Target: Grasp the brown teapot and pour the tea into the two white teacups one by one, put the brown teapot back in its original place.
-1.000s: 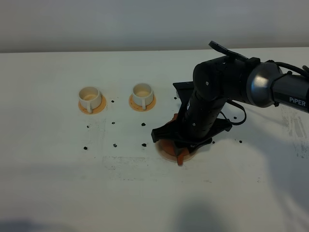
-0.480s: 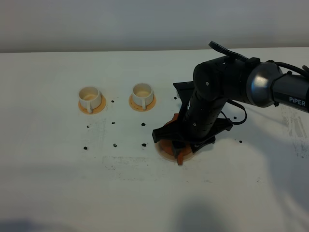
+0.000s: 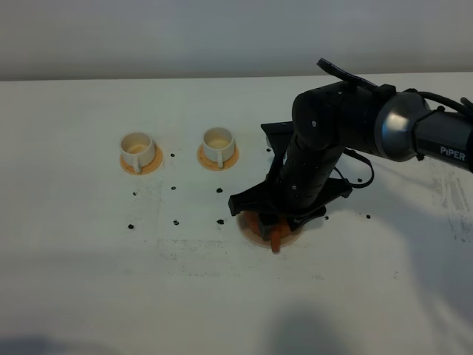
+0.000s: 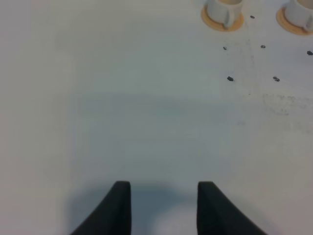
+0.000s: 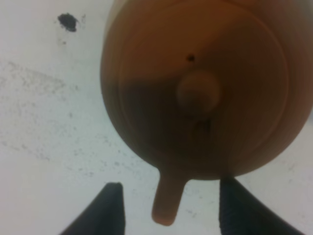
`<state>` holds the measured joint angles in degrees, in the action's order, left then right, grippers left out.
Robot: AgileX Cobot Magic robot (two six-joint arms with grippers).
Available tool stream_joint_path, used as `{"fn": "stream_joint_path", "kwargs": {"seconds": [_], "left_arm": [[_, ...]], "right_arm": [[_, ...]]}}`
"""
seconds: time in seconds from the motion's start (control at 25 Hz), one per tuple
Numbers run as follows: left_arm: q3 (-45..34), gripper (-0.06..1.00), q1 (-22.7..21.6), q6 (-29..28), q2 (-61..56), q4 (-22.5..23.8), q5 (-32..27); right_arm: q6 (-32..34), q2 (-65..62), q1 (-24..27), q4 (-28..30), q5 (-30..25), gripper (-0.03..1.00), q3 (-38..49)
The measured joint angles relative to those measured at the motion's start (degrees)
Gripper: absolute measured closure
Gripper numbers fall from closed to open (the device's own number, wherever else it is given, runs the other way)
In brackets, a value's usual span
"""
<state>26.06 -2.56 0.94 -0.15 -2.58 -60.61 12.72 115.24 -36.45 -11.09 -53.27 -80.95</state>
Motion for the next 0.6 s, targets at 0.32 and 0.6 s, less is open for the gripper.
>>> {"fn": "stream_joint_path", "kwargs": {"seconds": [0.32,0.6], "left_arm": [[0.0,0.63,0.0,0.0,0.0,0.0,0.0],[0.0,0.63,0.0,0.0,0.0,0.0,0.0]], "right_arm": [[0.0,0.3,-0.1,0.0,0.0,0.51,0.0],[0.1,0.6,-0.1,-0.2,-0.2,0.51,-0.2]]}}
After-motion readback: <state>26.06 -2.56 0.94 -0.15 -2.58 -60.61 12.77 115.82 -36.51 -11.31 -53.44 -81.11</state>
